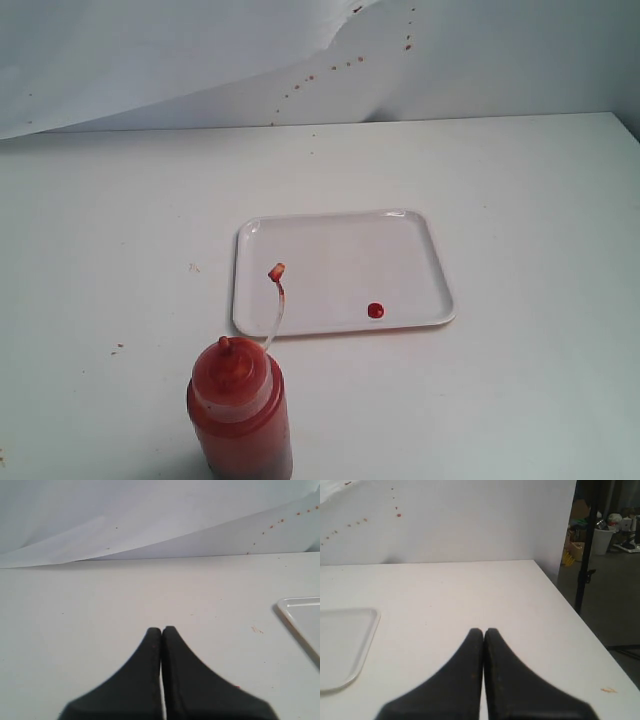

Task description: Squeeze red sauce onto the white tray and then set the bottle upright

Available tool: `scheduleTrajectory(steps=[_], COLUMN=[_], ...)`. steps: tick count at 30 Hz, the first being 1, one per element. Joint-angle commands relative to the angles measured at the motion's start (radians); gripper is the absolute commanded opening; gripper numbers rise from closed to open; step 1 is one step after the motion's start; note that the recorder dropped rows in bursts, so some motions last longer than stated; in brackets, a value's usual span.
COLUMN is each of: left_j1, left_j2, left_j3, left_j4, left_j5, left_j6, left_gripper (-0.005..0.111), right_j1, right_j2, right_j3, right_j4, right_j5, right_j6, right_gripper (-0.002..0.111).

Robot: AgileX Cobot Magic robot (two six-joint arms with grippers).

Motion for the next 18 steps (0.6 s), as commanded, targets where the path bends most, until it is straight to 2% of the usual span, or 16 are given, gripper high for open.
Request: scheduleTrajectory(steps=[1, 7, 18], left_j1=[0.005, 0.005, 0.005], left_j2=[-0.004, -0.004, -0.004], left_j3=[0.005, 0.005, 0.005], left_j4=[0.004, 0.004, 0.004], left_j5=[-0.007, -0.007, -0.007], left_j6=[-0.001, -0.001, -0.001], left_gripper=[0.0, 0.0, 0.0], right_j1=[0.009, 0.119, 0.122], right_j2=[-0.065, -0.065, -0.065], right_j3=[0.003, 0.003, 0.003], right_j4=[-0.001, -0.001, -0.002], right_j5=[0.123, 0.137, 0.145], right_j6=[0.008, 0.008, 0.008], right_gripper=[0.0, 0.0, 0.0])
